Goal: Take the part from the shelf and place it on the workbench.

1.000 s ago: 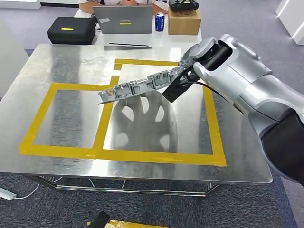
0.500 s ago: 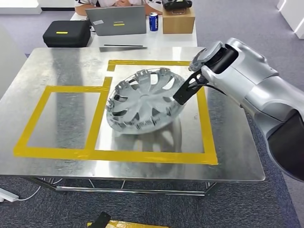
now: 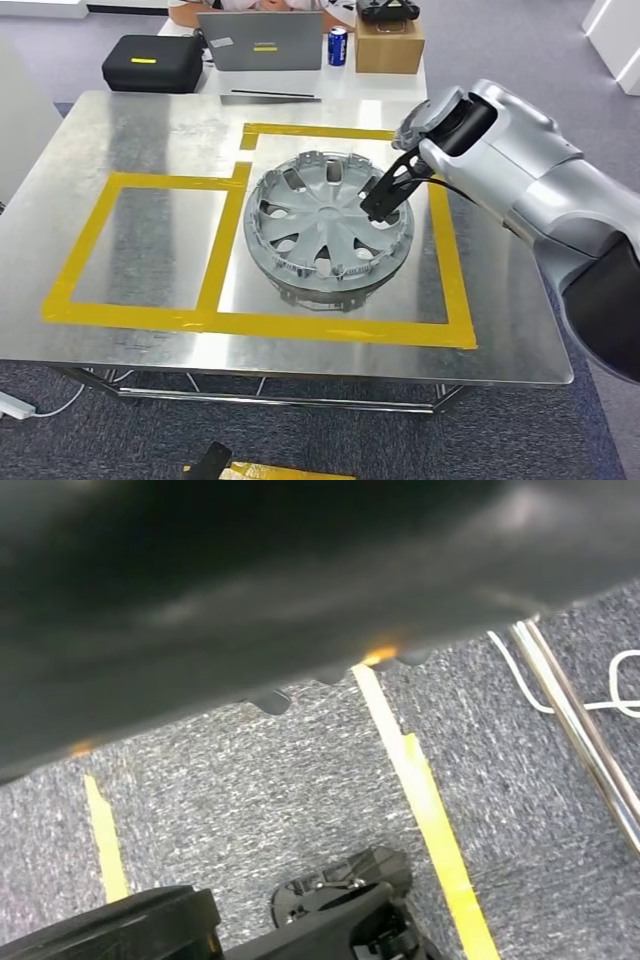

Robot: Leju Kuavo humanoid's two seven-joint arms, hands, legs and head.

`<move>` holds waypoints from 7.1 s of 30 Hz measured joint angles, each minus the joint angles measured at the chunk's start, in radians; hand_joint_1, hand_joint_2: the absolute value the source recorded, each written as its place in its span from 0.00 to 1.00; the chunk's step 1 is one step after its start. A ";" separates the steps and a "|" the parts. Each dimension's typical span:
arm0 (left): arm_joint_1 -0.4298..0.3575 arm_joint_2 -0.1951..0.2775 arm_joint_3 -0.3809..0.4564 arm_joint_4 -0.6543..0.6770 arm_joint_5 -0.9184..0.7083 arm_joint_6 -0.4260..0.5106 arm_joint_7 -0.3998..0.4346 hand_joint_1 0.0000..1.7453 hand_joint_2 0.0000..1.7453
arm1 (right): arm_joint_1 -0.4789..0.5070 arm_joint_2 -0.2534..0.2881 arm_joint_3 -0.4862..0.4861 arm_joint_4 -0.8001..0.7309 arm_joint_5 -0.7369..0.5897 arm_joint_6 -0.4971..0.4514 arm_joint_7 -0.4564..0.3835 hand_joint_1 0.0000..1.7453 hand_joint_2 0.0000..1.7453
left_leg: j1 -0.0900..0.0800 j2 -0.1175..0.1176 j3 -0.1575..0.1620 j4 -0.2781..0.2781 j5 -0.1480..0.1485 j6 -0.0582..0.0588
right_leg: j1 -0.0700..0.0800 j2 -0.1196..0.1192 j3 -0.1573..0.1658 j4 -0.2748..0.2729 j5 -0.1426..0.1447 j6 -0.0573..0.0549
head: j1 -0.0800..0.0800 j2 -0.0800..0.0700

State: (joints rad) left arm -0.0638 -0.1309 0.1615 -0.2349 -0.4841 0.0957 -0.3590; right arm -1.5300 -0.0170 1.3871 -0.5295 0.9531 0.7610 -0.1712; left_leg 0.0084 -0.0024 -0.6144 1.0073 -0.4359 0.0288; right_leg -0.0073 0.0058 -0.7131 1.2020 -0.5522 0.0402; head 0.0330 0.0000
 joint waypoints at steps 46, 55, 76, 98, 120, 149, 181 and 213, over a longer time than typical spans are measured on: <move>0.042 0.010 0.008 0.009 0.044 0.074 -0.089 0.00 0.00 | 1.106 -0.232 -1.166 -1.190 -0.546 -1.116 -0.050 0.00 0.00 | -0.006 -0.010 -0.046 0.183 -0.143 -0.039 | 0.000 -0.002 0.119 -0.201 0.094 -0.040 | -0.002 0.000; 0.041 0.016 0.008 0.009 0.039 0.085 -0.088 0.00 0.00 | 1.141 -0.233 -1.183 -1.221 -0.513 -1.148 -0.050 0.00 0.00 | -0.015 -0.010 0.057 0.005 -0.051 -0.010 | 0.008 -0.001 0.111 -0.197 0.100 -0.029 | -0.001 0.000; 0.047 0.016 0.008 0.012 0.035 0.121 -0.080 0.00 0.00 | 1.281 -0.234 -1.219 -1.328 -0.539 -1.226 -0.104 0.00 0.00 | -0.013 -0.004 0.006 0.111 -0.132 -0.027 | -0.004 -0.010 0.123 -0.206 0.097 -0.036 | -0.002 0.000; 0.061 0.016 0.017 0.018 0.050 0.152 -0.088 0.00 0.00 | 1.559 -0.163 -1.269 -1.478 -0.624 -1.271 -0.193 0.00 0.00 | -0.025 0.002 0.007 -0.016 0.010 0.018 | -0.003 -0.009 0.147 -0.071 -0.007 0.004 | 0.003 0.000; 0.066 0.019 0.023 0.022 0.057 0.157 -0.091 0.00 0.00 | 1.683 -0.116 -1.284 -1.550 -0.626 -1.286 -0.221 0.00 0.00 | -0.013 0.003 0.146 -0.038 -0.091 0.005 | 0.002 -0.014 0.072 -0.185 0.119 0.000 | -0.006 0.000; 0.072 0.024 0.031 0.024 0.067 0.162 -0.096 0.00 0.00 | 1.792 -0.058 -1.301 -1.569 -0.645 -1.301 -0.242 0.00 0.00 | -0.012 0.002 0.162 -0.029 -0.103 -0.014 | 0.011 -0.018 0.098 -0.205 0.136 -0.014 | -0.011 0.000; 0.078 0.008 0.068 0.024 0.080 0.172 -0.099 0.00 0.00 | 1.905 0.162 -1.582 -1.477 -0.673 -1.169 -0.212 0.00 0.00 | 0.000 -0.001 0.105 -0.006 -0.079 -0.017 | 0.005 -0.012 0.110 -0.181 0.083 -0.008 | -0.010 0.000; 0.113 -0.012 0.145 0.023 0.097 0.222 -0.090 0.00 0.00 | 1.833 0.371 -2.034 -0.605 -0.574 -0.977 0.103 0.00 0.00 | 0.008 -0.001 0.126 -0.027 -0.075 -0.011 | 0.006 0.012 0.118 -0.138 0.035 -0.011 | -0.003 0.000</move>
State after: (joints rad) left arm 0.0495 -0.1430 0.3069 -0.2115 -0.3868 0.3178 -0.4486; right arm 0.3034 0.3537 -0.6466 -1.1344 0.3791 -0.2162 -0.0678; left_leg 0.0163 -0.0037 -0.4886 0.9805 -0.5108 0.0183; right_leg -0.0017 0.0178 -0.5954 1.0638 -0.5176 0.0291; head 0.0301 0.0000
